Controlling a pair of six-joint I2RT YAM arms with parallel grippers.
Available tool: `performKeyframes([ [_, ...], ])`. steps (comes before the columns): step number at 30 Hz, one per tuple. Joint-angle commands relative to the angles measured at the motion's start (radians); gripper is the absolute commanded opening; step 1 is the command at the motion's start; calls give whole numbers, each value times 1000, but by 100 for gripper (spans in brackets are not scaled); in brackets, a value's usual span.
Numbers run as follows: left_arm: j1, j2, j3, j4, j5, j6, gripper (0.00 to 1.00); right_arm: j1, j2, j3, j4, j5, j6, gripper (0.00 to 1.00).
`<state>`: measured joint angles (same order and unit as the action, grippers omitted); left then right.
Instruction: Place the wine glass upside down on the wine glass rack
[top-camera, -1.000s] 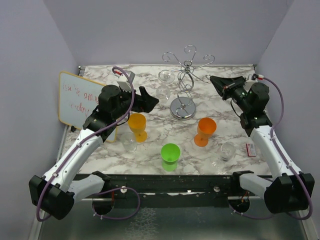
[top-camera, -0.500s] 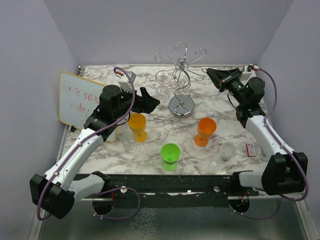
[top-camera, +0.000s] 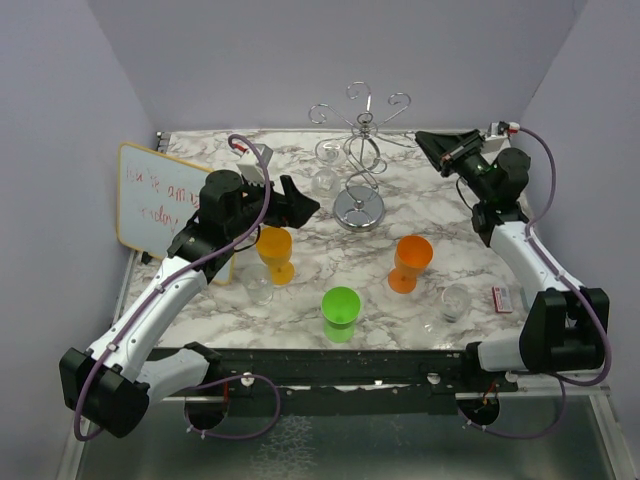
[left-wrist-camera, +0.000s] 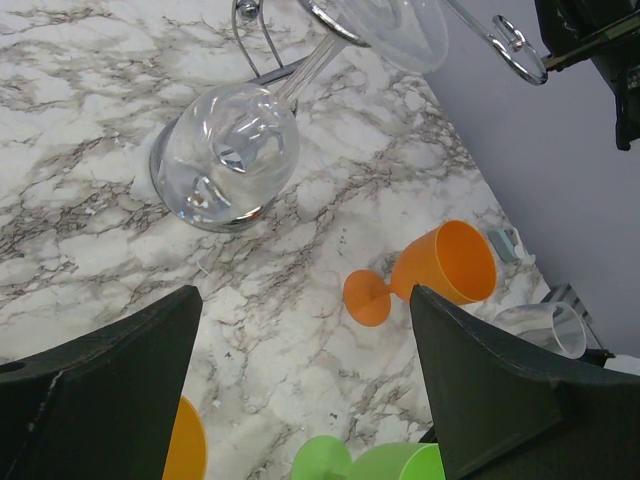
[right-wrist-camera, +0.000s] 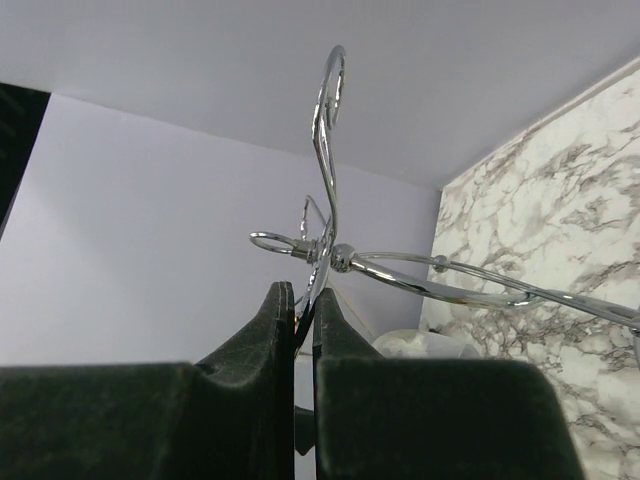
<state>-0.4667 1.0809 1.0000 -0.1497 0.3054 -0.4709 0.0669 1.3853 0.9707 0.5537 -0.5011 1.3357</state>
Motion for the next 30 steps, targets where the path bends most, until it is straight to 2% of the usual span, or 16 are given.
performKeyframes([
  [1, 0, -6, 12, -24, 19, 10, 86, -24, 27, -102, -132, 29, -135, 3],
  [5, 0, -11, 25, -38, 15, 14, 86, -54, 5, -124, -128, 23, -123, 10],
  [8, 0, -12, 40, -53, 14, 4, 88, -62, -14, -121, -119, 9, -123, 19],
  [17, 1, -37, 110, -162, -3, 13, 91, -101, -106, -31, -228, -115, -196, 65],
  [22, 1, -55, 144, -253, 60, 62, 99, -104, -222, -5, -466, -114, -359, 76],
  [25, 1, -89, 123, -261, 79, 85, 99, -104, -320, -4, -677, -33, -521, 81],
  [30, 1, -136, 95, -261, 78, 87, 99, -104, -456, 22, -932, 91, -716, 85],
])
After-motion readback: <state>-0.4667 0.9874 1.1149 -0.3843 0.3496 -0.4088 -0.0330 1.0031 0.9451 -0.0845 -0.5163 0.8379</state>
